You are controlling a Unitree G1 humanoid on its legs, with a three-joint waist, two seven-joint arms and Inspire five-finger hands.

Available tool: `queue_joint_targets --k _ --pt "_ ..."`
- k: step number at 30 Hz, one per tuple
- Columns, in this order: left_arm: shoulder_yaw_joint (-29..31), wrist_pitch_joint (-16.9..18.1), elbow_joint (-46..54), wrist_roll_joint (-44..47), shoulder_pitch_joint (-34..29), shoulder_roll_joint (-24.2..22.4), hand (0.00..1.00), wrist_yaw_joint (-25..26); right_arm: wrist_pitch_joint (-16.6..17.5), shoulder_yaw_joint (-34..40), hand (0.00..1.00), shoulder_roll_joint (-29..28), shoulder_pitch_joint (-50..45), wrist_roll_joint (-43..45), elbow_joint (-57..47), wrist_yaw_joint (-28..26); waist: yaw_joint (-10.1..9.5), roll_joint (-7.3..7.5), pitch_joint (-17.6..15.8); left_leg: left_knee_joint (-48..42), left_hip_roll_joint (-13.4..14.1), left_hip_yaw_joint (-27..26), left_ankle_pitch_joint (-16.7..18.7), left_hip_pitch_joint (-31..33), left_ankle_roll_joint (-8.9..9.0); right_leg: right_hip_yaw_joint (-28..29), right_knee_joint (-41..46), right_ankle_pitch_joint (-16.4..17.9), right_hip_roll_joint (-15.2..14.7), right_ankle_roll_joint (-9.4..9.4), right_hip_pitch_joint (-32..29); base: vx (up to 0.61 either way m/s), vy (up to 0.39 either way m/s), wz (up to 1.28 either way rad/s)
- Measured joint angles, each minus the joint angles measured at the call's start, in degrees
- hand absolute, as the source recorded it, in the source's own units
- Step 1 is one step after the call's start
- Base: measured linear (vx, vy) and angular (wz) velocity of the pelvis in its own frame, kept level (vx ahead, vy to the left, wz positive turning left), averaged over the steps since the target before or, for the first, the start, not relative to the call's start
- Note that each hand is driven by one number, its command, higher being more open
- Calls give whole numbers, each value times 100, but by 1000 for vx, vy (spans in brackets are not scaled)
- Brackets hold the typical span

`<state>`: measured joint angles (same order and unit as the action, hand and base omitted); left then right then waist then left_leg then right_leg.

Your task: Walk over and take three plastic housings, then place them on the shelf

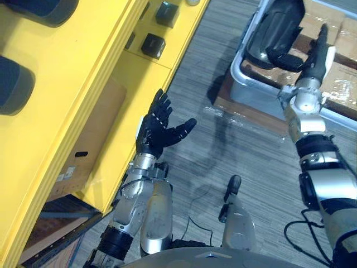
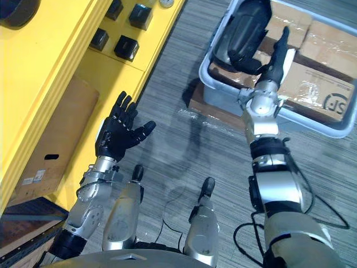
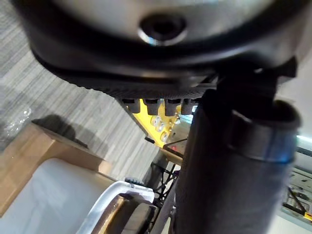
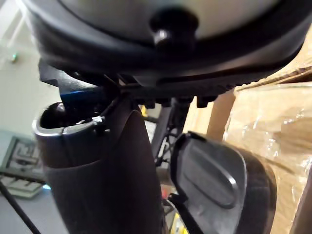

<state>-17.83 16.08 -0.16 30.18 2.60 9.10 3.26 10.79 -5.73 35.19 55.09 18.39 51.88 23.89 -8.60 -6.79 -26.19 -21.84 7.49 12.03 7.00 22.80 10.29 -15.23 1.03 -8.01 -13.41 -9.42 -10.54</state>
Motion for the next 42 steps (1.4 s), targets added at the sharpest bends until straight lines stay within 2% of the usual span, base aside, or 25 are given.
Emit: queue_joint_targets --k 5,7,12,15,17,23,25,29,34,37,42 --pt "-115 125 -348 95 -2 -99 100 37 -570 -165 100 189 705 24 679 790 -97 -162 -92 -1 -7 62 -84 154 15 -46 94 0 -4 0 -150 -70 0 7" --pt "-218 135 -455 108 -16 -148 100 42 -773 -145 100 438 827 38 916 1089 -118 -230 -156 10 -17 117 -138 227 19 -95 129 0 -4 0 -210 -48 -4 9" --pt "-339 140 -703 279 -26 -154 100 47 -1059 75 100 841 1037 54 1329 1152 -104 -293 -188 5 -15 131 -176 287 33 -81 196 0 -5 0 -298 -8 -2 0" --pt "-448 159 -733 343 -36 -164 100 38 -1172 71 100 1084 1339 56 1600 1132 -106 -384 -227 8 -11 123 -193 300 35 -54 242 1 -7 1 -350 -17 -5 -3" --pt "-504 193 -779 342 -36 -180 100 31 -1147 62 100 1182 1380 55 1604 1072 -127 -418 -226 9 -10 121 -203 327 35 -44 270 4 -9 4 -400 0 0 0" --pt "-686 280 -1129 351 -58 -215 100 41 -500 -374 100 1213 1563 32 1399 800 -177 -483 -234 18 -5 127 -239 418 47 -40 309 6 -10 8 -510 0 0 0" --pt "-684 327 -1128 353 -66 -228 100 40 -146 -406 100 1213 1564 -5 979 798 -211 -492 -228 70 -10 129 -284 415 51 -47 353 15 -29 12 -545 4 -1 3" --pt "-641 417 -1112 370 -49 -228 100 33 144 -644 100 1212 1573 -279 496 747 -223 -492 -228 221 -48 183 -401 318 52 -139 508 67 -91 68 -541 -12 -9 11" --pt "-619 420 -1072 369 -40 -226 100 26 30 -726 100 1141 1530 -442 494 528 -218 -492 -228 524 -83 245 -618 168 48 -208 681 157 -159 91 -540 -65 -25 11" --pt "-657 418 -1072 367 -38 -227 100 28 -76 -859 100 1065 1523 -441 659 46 -223 -492 -228 744 -76 267 -753 96 49 -242 689 158 -174 94 -544 -74 -28 7" --pt "-712 418 -1124 367 -40 -227 100 28 -565 -1081 100 1007 1520 -343 1093 -786 -288 -492 -228 950 -76 304 -908 80 61 -312 688 157 -199 97 -571 -38 -14 7"
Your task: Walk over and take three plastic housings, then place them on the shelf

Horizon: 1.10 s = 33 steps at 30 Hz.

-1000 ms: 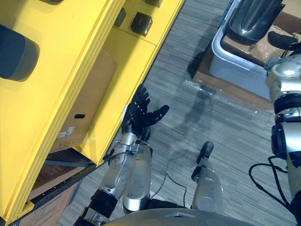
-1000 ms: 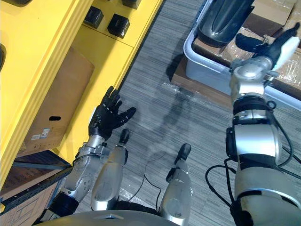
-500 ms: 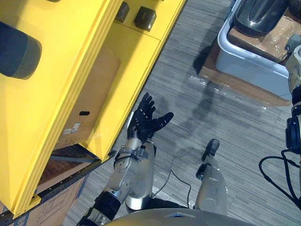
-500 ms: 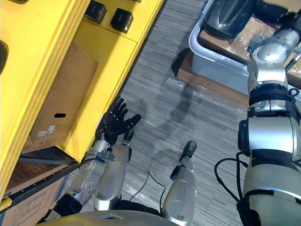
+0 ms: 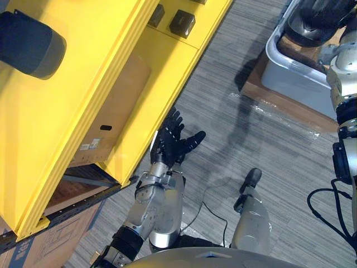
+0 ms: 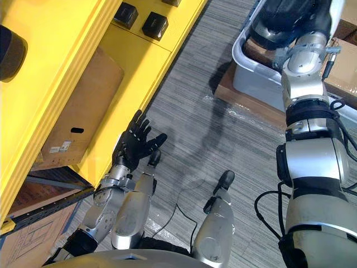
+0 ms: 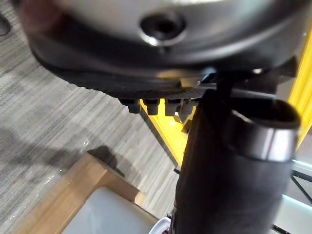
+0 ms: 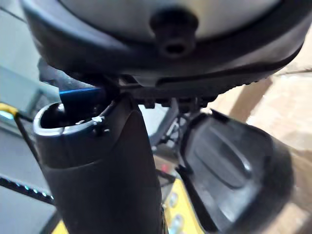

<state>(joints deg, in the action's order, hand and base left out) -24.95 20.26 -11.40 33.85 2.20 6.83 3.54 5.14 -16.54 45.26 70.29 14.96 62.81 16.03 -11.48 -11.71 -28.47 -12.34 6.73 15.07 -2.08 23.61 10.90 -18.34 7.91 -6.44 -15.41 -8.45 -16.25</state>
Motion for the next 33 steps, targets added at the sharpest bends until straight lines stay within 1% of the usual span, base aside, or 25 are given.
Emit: queue_joint_targets --k 3,4,6,9,13,23,25,30,31,33 --pt "-8 4 -91 1 2 1 100 10 -85 -152 100 -25 -16 126 237 -419 -112 -2 1 86 -1 25 -61 40 21 -17 0 -5 -8 -1 -75 5 -7 3" --pt "-10 5 -181 2 16 -2 100 11 -85 -277 100 -28 -48 124 237 -526 -114 -6 4 87 -7 68 -89 72 23 -45 2 -12 -7 -9 -83 17 -15 11" --pt "-31 5 -278 3 17 -8 100 23 -84 -364 100 -29 -59 122 237 -583 -144 -6 4 87 -11 105 -90 101 24 -94 2 -11 -9 -9 -84 27 -16 9" --pt "-114 7 -290 2 38 -11 100 27 -79 -372 100 -8 -53 119 236 -585 -254 -9 6 87 -16 111 -89 130 24 -107 3 -5 -14 -7 -107 10 -6 1" --pt "-113 11 -290 4 74 -16 100 25 -90 -430 100 -4 -12 115 235 -603 -276 -10 7 71 -20 135 -93 216 24 -148 44 5 -22 1 -173 -23 -13 4" --pt "-100 12 -278 -1 71 -14 100 33 -821 -436 100 86 -30 119 235 -604 -270 -10 6 46 -19 177 -88 211 14 -178 178 56 -34 38 -184 -30 -11 2" --pt "-71 11 -214 0 57 -11 100 33 -1057 -422 100 145 -28 116 202 -690 -263 -9 6 46 -17 177 -92 190 11 -174 192 57 -34 39 -173 -36 -13 0" --pt "123 -12 0 -2 -10 -8 100 32 -1437 -299 100 208 -43 87 181 -904 -207 -1 1 51 -5 160 -112 81 32 -153 200 57 -29 40 -90 -24 -10 -2" --pt "173 -15 77 -3 -54 12 100 31 -1534 -292 100 212 -85 -192 182 -937 -193 13 -7 57 5 140 -112 29 33 -132 199 58 -22 45 -53 -27 -12 -6" --pt "183 -17 80 -3 -53 39 100 31 -1612 -296 100 212 -146 -392 180 -937 -191 33 -12 62 21 107 -111 -2 33 -93 196 60 -10 52 -45 -33 -17 -9"
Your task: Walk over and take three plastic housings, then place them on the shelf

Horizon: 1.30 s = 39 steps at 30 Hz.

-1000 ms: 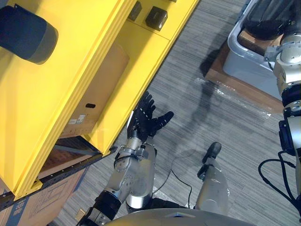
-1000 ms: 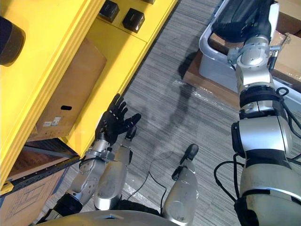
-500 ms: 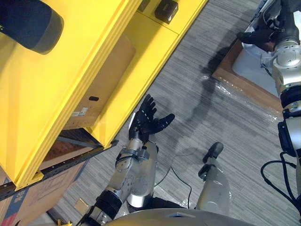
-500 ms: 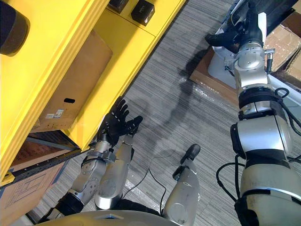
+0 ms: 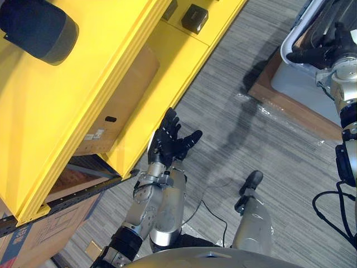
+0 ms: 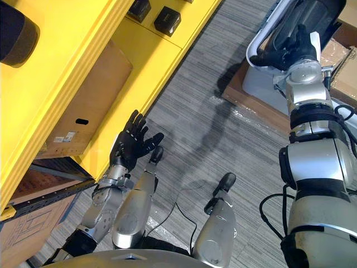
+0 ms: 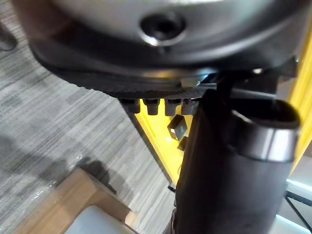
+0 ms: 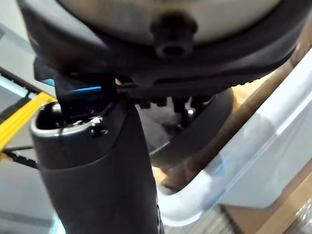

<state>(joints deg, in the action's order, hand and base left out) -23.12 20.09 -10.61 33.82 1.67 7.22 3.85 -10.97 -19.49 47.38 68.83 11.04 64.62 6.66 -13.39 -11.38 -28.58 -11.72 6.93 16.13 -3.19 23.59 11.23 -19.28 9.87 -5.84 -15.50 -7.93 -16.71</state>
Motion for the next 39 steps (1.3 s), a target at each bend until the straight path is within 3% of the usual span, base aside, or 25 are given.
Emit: queue_joint_targets --k 7,13,17,20,23,29,32,36,39 --pt "-25 -24 -1 -20 -193 134 100 68 -461 -134 100 0 -47 -1116 97 -50 102 208 -12 107 167 -85 -46 -25 60 72 -163 -76 163 35 -20 -12 -38 -9" --pt "-31 -24 -1 -19 -263 198 100 204 -638 -157 100 8 -65 -2199 519 -105 161 218 -9 146 181 -140 -58 -48 58 85 -214 -97 169 38 -23 8 -14 -4" --pt "-30 -24 -1 -18 -265 267 100 218 -733 -197 100 118 -135 -2395 619 -75 170 217 -8 220 177 -140 -88 -31 47 77 -266 -107 167 22 -43 0 0 0" --pt "-19 -23 -1 -9 -266 288 100 217 -657 -196 100 277 -284 -2355 658 291 134 215 -7 253 168 -139 -96 -8 42 72 -272 -115 156 11 -68 22 -9 1" --pt "-6 -18 0 6 -269 288 100 209 -279 -189 100 355 -303 -1923 696 861 138 211 -5 303 167 -139 -114 16 45 73 -265 -115 151 9 -121 36 -20 -1" --pt "98 -8 246 4 -369 273 100 85 1061 -123 100 381 -307 -997 -129 1768 290 208 -3 301 168 -141 -113 -7 44 83 -232 -106 150 15 -119 10 -6 0" --pt "195 40 486 -28 -429 272 100 31 1590 -72 100 468 -314 -1002 -664 2070 298 209 -3 295 173 -142 -114 -39 43 88 -185 -91 149 31 -109 0 0 0" --pt "352 42 668 -51 -462 273 100 -17 1968 240 100 467 -597 -962 -1240 2271 320 226 -10 312 175 -161 -115 -192 40 100 -184 -85 149 33 26 -8 -4 0" --pt "566 46 1000 -79 -586 287 100 -31 2004 508 100 452 -1028 -852 -1815 2285 420 343 -9 408 193 -238 -115 -337 39 155 -215 -82 151 31 94 -12 -11 -11"
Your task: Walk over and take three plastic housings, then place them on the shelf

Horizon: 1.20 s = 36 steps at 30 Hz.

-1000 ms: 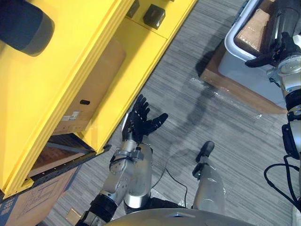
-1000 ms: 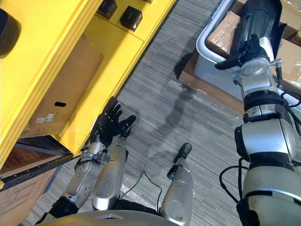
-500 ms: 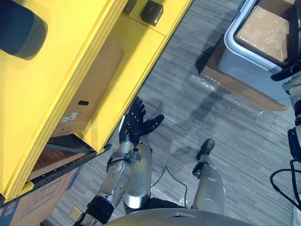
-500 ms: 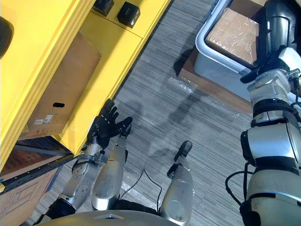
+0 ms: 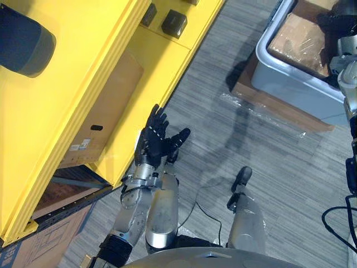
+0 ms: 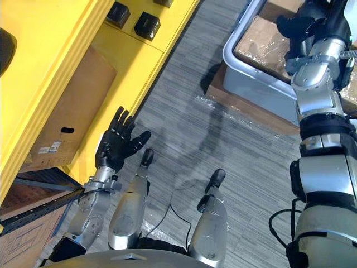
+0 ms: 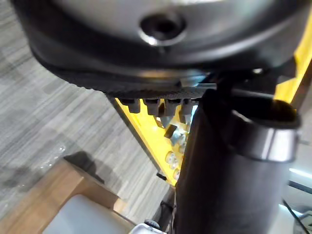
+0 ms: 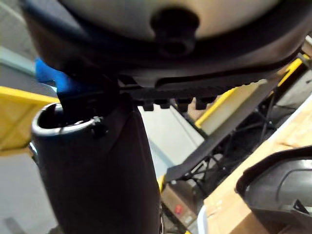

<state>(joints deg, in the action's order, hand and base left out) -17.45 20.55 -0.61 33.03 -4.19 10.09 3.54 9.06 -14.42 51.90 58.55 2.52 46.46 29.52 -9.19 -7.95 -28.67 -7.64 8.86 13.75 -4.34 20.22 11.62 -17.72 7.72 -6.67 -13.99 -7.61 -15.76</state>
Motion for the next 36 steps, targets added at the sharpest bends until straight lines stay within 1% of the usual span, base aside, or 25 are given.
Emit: queue_joint_targets --k 1,2,3,4,5,6,7,9,11,13,14,18,22,23,25,27,30,33,36 --pt "46 0 114 0 -32 12 100 -1 -77 170 100 -14 -183 99 -175 4 14 70 -1 19 13 -71 -2 -53 0 65 -43 -11 11 -8 14 -15 -12 -20" --pt "50 0 141 0 -37 21 100 -1 -132 254 100 -29 -271 142 -216 3 32 93 1 27 17 -96 -2 -85 2 78 -78 -23 15 -23 42 3 -10 -15" --pt "40 -5 196 -7 -53 50 100 -2 -297 426 100 -81 -424 323 -265 -15 117 149 7 37 18 -110 -1 -141 3 90 -112 -31 18 -31 104 14 -8 -16" --pt "48 -5 323 -17 -86 118 100 -2 -519 634 100 -222 -562 410 -291 -33 171 270 8 75 45 -194 2 -218 7 156 -137 -40 35 -37 115 18 -8 -21" --pt "28 -6 363 -30 -86 161 100 -7 -600 737 100 -272 -672 503 -302 -40 170 331 18 83 66 -250 10 -250 14 213 -168 -61 58 -27 118 29 -14 -34" --pt "10 -49 384 -85 -85 199 100 -32 -782 908 100 -325 -903 613 -345 -60 189 405 24 77 96 -309 26 -293 24 266 -238 -100 93 -21 147 35 -23 -28" --pt "13 -73 401 -199 -54 201 100 -34 -969 1022 100 -386 -1065 735 -358 -72 260 457 38 72 127 -343 42 -298 40 281 -308 -140 128 -15 167 41 -28 -23" --pt "8 -86 465 -203 -37 225 100 -36 -1190 1144 100 -530 -1146 752 -356 -94 343 498 31 45 178 -401 73 -312 53 339 -348 -178 181 2 165 27 -23 -24" --pt "-95 -105 560 -204 -12 218 100 -53 -1331 1155 100 -570 -1242 777 -353 -182 366 499 32 -103 267 -576 200 -321 68 476 -484 -261 279 31 159 23 -23 -44" --pt "-191 -146 564 -206 35 217 100 -58 -1346 1155 100 -571 -1245 809 -316 -186 398 498 33 -229 309 -637 291 -305 78 555 -500 -271 322 39 141 30 -12 -31" --pt "-275 -216 552 -208 90 208 100 -80 -1345 1154 100 -569 -1238 809 -281 -186 450 497 34 -379 346 -670 394 -255 83 597 -500 -271 361 40 125 29 0 -25" --pt "-426 -244 449 -208 272 181 100 -91 -1345 1138 100 -540 -985 859 22 -188 473 456 57 -776 388 -718 604 41 79 708 -485 -310 426 59 -91 25 21 -21" --pt "-478 -283 -206 -206 590 63 100 -30 -1346 946 100 -494 -698 971 565 -186 430 322 135 -1313 382 -708 848 447 36 755 -312 -347 429 60 -353 23 40 -8" --pt "-476 -297 -283 -206 621 51 100 -1 -1346 928 100 -493 -695 975 592 -178 407 310 141 -1380 379 -706 878 489 33 753 -268 -346 426 61 -394 5 37 -9" --pt "-478 -299 -429 -203 691 -12 100 55 -1345 926 100 -493 -690 1086 702 -136 299 284 143 -1586 360 -707 954 626 -2 748 -141 -332 397 66 -506 -23 34 -5" --pt "-478 -299 -440 -202 711 -18 100 118 -1342 931 100 -493 -684 1246 701 -89 242 279 143 -1651 342 -687 987 707 -53 721 -31 -284 364 74 -587 -59 16 6" --pt "-477 -299 -436 -202 723 -71 100 187 -1279 991 100 -493 -682 1356 659 231 169 263 147 -1617 241 -645 935 756 -82 695 134 -172 262 77 -705 -58 4 9" --pt "-494 -299 -438 -195 691 -126 100 224 -1104 1186 100 -491 -682 1670 532 497 152 253 143 -1507 158 -646 842 769 -124 636 113 -185 159 56 -739 -23 17 10" --pt "-541 -298 -428 -194 716 -135 100 224 -941 1306 100 -487 -613 1860 357 828 152 251 144 -1421 123 -642 757 810 -103 527 134 -222 80 3 -805 23 7 8"
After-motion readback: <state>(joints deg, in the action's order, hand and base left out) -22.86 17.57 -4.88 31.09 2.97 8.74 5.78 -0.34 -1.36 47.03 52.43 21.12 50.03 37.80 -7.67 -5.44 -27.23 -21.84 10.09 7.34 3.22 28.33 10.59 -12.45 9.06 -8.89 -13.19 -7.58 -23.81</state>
